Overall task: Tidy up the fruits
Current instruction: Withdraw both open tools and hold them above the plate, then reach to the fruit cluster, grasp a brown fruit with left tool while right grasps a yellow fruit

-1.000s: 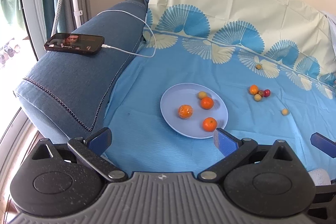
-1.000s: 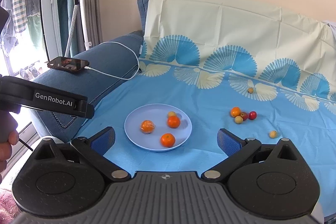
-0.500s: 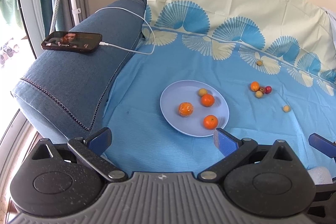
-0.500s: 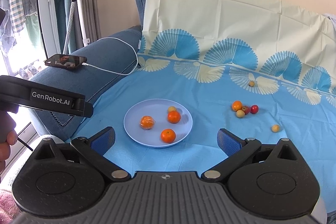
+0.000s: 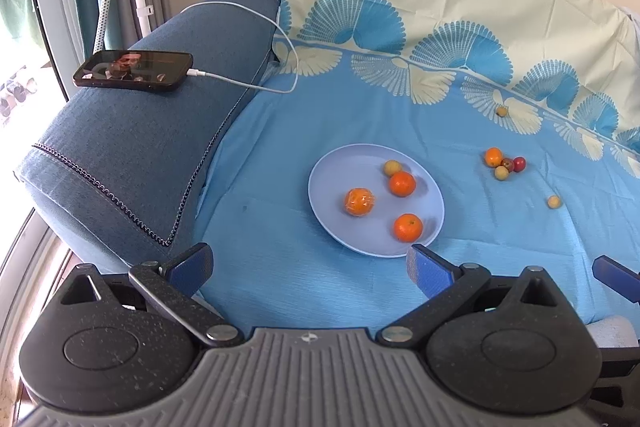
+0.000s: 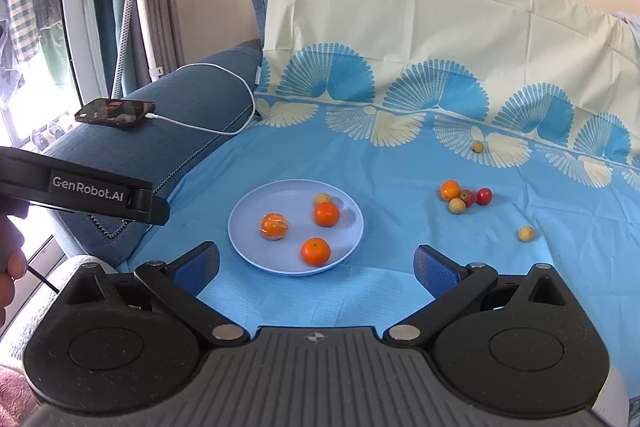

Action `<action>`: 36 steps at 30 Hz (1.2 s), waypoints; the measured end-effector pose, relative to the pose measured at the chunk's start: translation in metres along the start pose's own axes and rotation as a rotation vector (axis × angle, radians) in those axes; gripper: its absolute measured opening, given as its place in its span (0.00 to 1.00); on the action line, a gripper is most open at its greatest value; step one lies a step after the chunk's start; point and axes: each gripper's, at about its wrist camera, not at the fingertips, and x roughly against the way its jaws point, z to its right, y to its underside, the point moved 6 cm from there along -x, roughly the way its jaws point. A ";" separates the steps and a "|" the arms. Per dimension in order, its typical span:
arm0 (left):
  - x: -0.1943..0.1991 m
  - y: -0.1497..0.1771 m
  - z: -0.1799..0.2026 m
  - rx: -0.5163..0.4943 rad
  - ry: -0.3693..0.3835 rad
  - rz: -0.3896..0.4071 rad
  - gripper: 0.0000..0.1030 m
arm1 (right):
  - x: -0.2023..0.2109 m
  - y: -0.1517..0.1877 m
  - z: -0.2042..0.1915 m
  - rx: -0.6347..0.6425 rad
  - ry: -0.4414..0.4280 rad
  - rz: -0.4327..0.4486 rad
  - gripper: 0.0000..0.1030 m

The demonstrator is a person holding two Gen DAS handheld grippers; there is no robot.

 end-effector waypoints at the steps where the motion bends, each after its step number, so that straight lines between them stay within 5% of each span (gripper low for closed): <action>1: -0.001 -0.001 0.000 0.002 -0.001 -0.002 1.00 | -0.002 0.000 0.001 -0.002 0.001 -0.003 0.99; 21: -0.032 -0.022 0.026 -0.032 -0.009 -0.045 1.00 | -0.031 0.002 0.032 -0.067 0.044 -0.032 0.99; 36: -0.093 -0.069 0.146 -0.166 0.063 -0.061 1.00 | -0.067 0.011 0.160 -0.228 0.277 -0.013 0.99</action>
